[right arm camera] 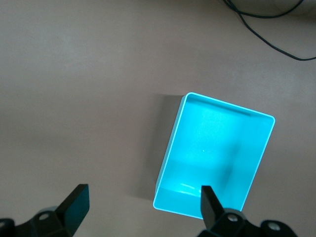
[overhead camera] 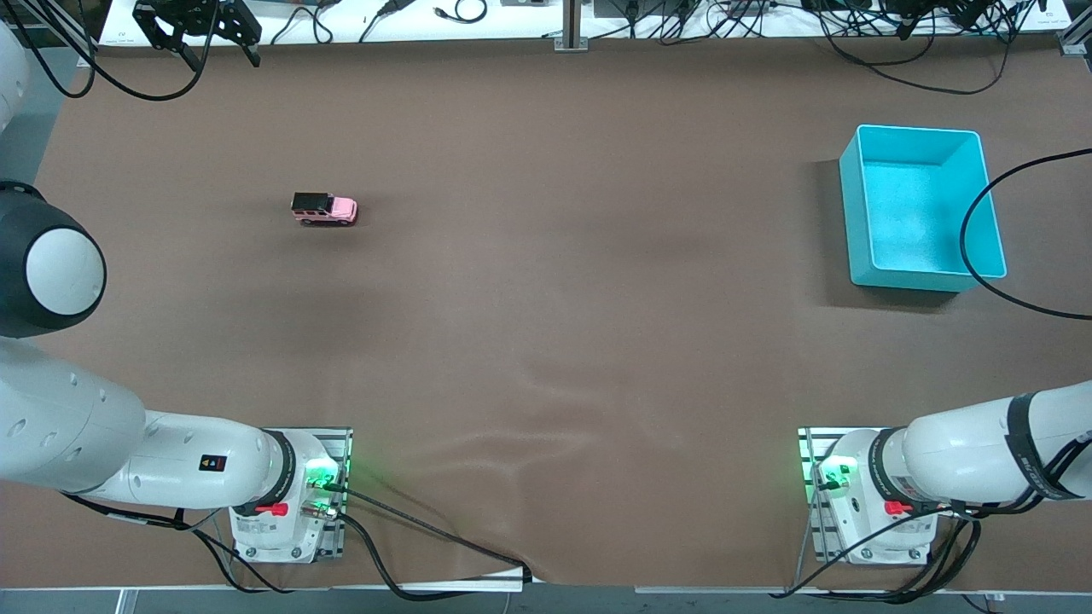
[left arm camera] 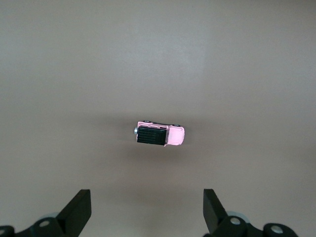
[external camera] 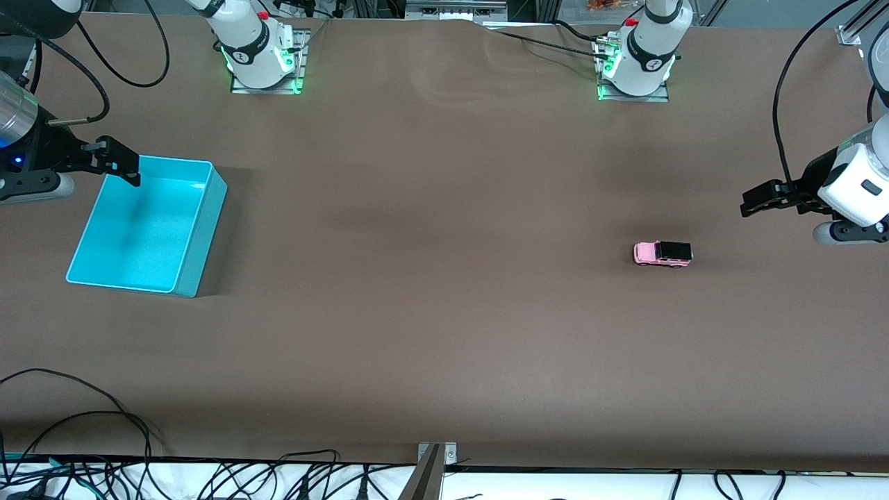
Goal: Wind and store pink jeep toy
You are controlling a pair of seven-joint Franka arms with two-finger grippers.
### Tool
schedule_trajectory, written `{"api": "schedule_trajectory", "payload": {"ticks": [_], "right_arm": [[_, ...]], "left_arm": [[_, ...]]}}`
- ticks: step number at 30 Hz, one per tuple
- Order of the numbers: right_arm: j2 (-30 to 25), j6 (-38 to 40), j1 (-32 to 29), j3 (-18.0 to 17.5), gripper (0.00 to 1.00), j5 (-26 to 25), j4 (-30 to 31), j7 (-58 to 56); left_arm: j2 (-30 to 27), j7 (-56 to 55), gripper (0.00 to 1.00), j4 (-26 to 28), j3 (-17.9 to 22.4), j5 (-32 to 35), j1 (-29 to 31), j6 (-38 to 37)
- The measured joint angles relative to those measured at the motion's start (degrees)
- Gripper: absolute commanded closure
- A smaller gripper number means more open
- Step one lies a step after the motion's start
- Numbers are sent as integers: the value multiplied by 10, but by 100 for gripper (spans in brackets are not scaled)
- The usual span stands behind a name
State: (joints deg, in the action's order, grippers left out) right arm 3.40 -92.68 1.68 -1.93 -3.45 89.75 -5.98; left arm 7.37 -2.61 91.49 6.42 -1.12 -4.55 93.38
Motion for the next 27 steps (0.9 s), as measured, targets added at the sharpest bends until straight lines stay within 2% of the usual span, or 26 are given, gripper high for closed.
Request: {"api": "schedule_trajectory", "payload": {"ticks": [6, 11, 16, 27], "right_arm": [[0, 1, 1, 0, 0, 0, 0, 0], [0, 1, 1, -1, 0, 10, 0, 0], [1, 1, 1, -1, 0, 40, 0, 0], [1, 2, 1, -1, 0, 46, 0, 0]], "left_arm": [[0, -9, 0, 0, 3, 0, 8, 0], [1, -61, 0, 0, 3, 0, 23, 0], [8, -161, 0, 0, 3, 0, 26, 0], [52, -401, 0, 0, -2, 0, 20, 3]]}}
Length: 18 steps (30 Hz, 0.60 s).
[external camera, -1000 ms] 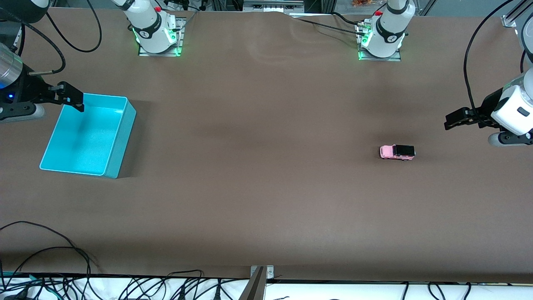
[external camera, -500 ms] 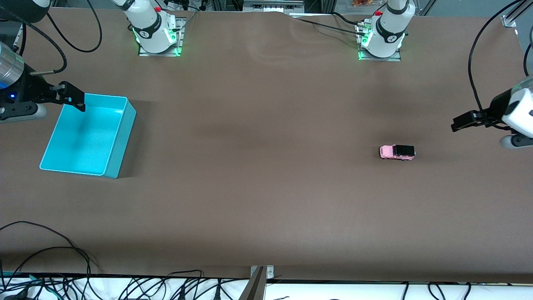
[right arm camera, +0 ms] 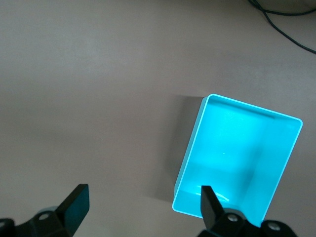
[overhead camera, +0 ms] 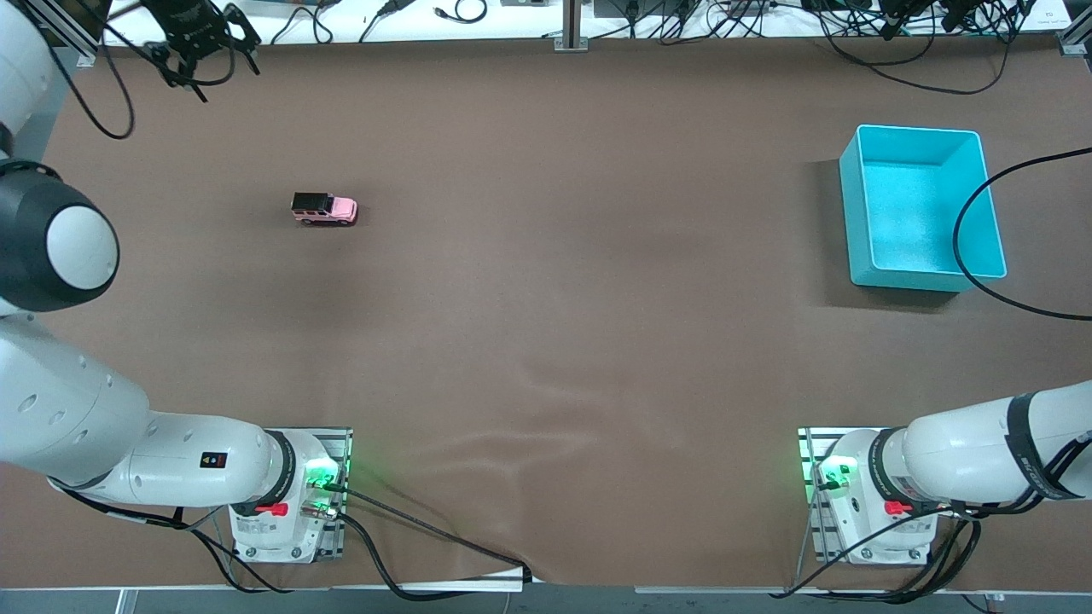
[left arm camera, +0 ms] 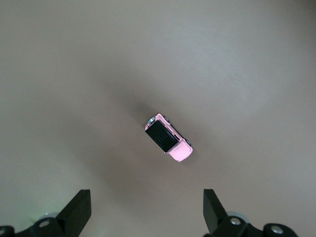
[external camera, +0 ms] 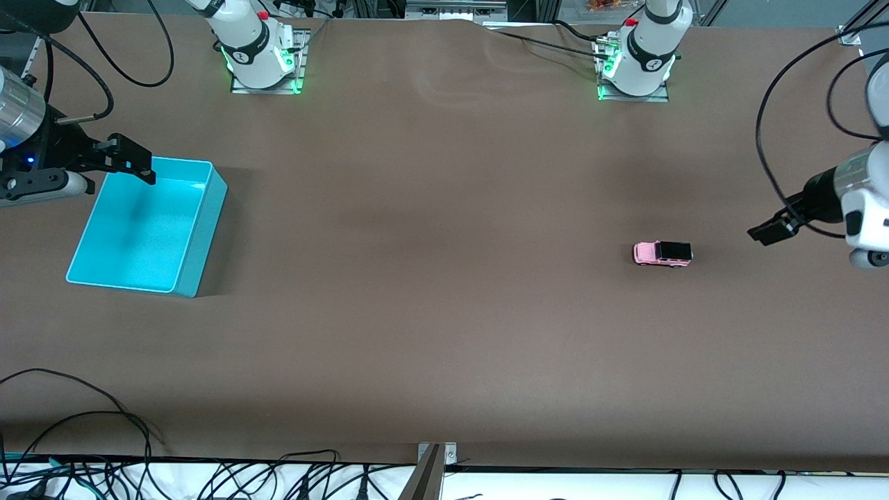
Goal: Wind and store pink jeep toy
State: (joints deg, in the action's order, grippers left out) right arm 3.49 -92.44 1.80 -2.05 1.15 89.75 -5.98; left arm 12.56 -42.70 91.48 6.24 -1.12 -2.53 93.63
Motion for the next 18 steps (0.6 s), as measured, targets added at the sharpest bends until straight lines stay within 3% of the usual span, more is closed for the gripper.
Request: {"api": "schedule_trajectory", "payload": {"ticks": [12, 18], "right_arm": [[0, 1, 0, 0, 0, 0, 0, 0], [1, 1, 0, 0, 0, 0, 0, 0]], "left_arm": [[58, -218, 0, 4, -4, 0, -2, 29], [73, -300, 0, 35, -6, 0, -7, 78]]}}
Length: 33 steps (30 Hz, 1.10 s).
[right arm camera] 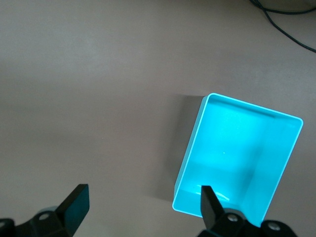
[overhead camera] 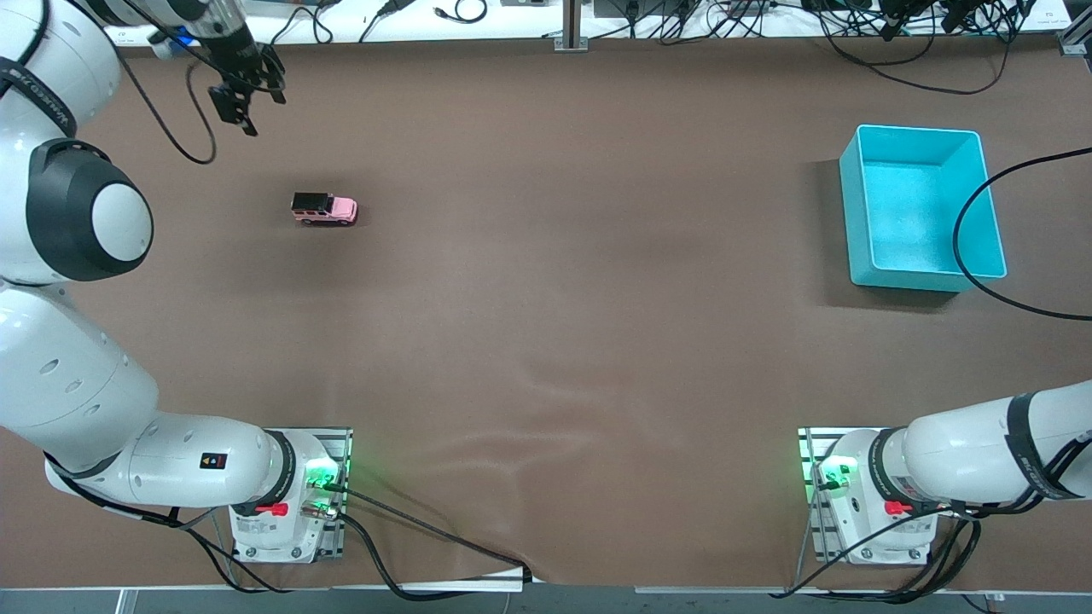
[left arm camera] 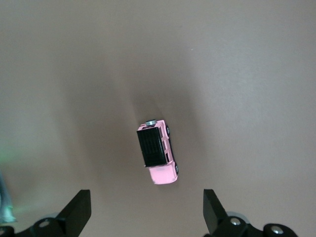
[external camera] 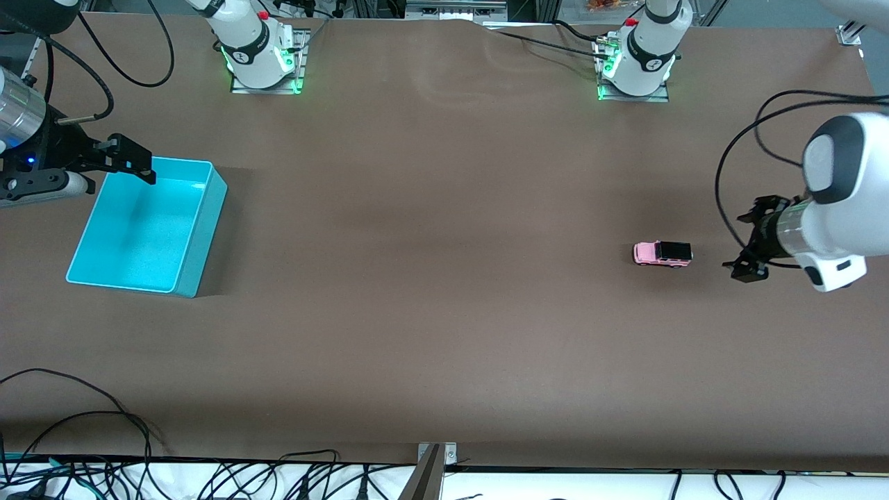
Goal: Wind and store pink jeep toy
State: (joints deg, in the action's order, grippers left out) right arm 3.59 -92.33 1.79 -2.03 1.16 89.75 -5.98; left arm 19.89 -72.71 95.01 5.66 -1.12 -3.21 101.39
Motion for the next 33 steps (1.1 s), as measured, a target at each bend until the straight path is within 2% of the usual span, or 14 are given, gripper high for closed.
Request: {"api": "schedule_trajectory", "payload": {"ticks": [12, 19, 26, 29, 30, 32, 33], "right_arm": [[1, 15, 2, -2, 0, 0, 0, 0], [1, 20, 2, -2, 0, 0, 0, 0], [1, 21, 2, -2, 0, 0, 0, 0], [1, 21, 2, -1, 0, 0, 0, 0], [1, 21, 2, -1, 0, 0, 0, 0], [1, 21, 1, -1, 0, -1, 0, 0], [1, 21, 1, 0, 0, -1, 0, 0]], "left_arm": [[5, -107, 0, 138, -17, 0, -1, 162], [8, -147, 0, 220, -17, 0, 0, 284], [18, -160, 3, 275, -17, 0, 0, 367], [24, -161, 10, 287, -17, 0, 0, 385], [25, -162, 16, 290, -17, 0, 0, 389], [27, -162, 34, 299, -17, 0, 0, 401], [27, -163, 47, 303, -17, 0, 0, 405]]}}
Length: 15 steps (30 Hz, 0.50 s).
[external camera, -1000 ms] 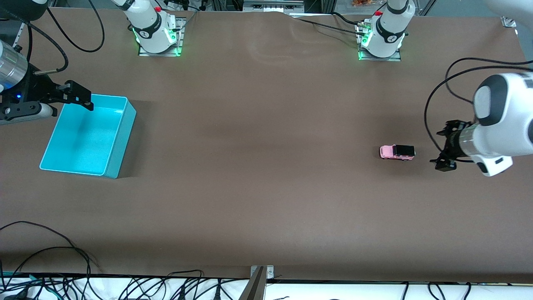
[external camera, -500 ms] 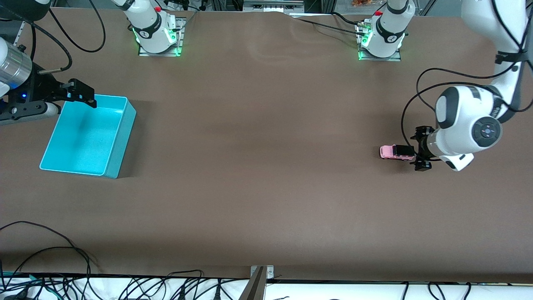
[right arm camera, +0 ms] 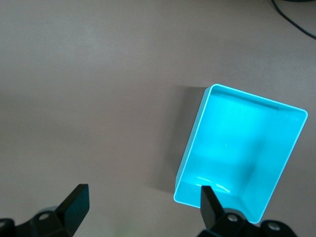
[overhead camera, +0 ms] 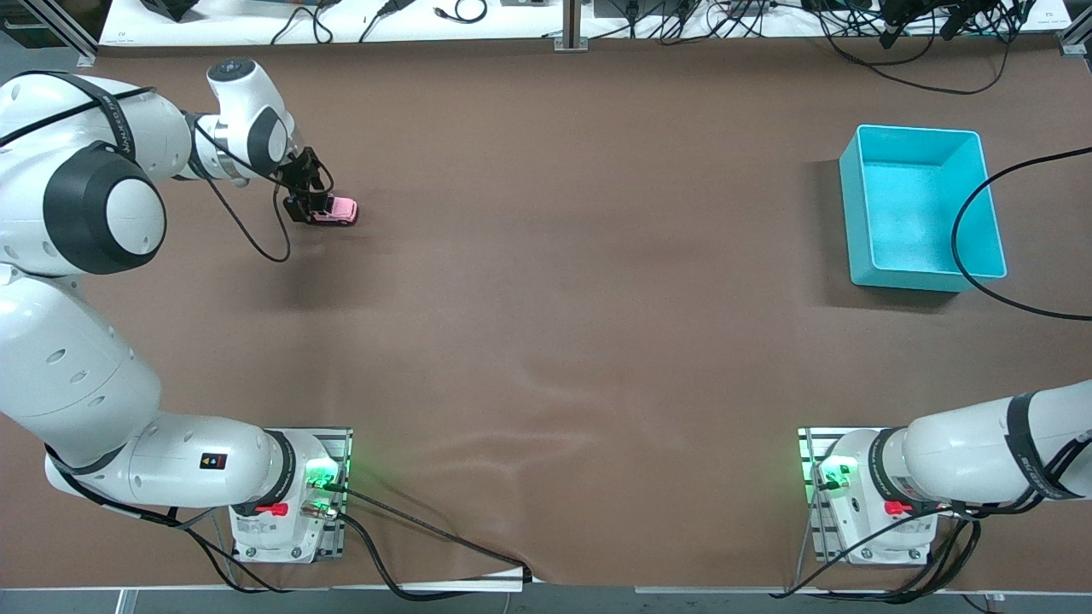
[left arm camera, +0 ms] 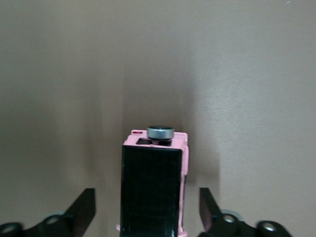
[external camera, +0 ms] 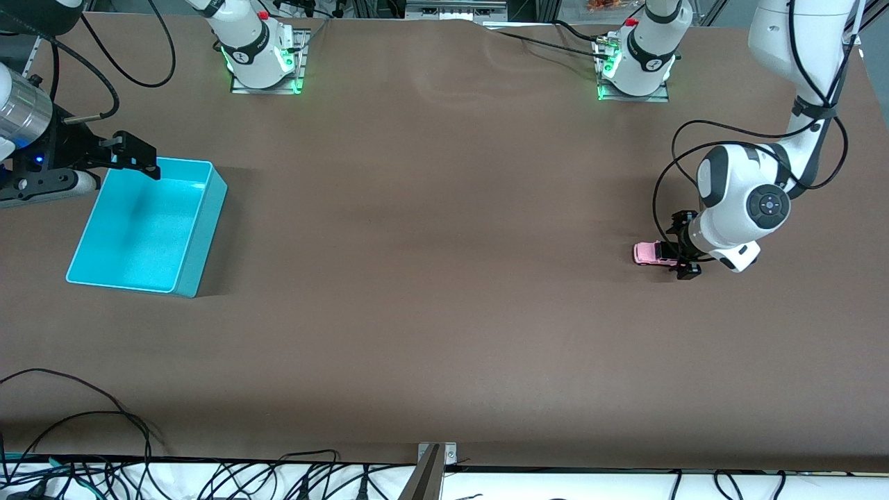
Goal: Wind and store pink jeep toy
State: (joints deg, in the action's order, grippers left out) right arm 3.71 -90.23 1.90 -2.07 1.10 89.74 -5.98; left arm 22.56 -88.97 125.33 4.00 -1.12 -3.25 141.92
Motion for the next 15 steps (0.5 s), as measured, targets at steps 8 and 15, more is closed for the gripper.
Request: {"api": "schedule_trajectory", "payload": {"ticks": [8, 15], "right_arm": [[0, 1, 0, 1, 0, -11, 0, 0], [1, 1, 0, 0, 0, -14, 0, 0]], "left_arm": [[-1, -5, 100, 8, 0, 0, 0, 16], [-2, -25, 100, -1, -2, 0, -3, 19]]}}
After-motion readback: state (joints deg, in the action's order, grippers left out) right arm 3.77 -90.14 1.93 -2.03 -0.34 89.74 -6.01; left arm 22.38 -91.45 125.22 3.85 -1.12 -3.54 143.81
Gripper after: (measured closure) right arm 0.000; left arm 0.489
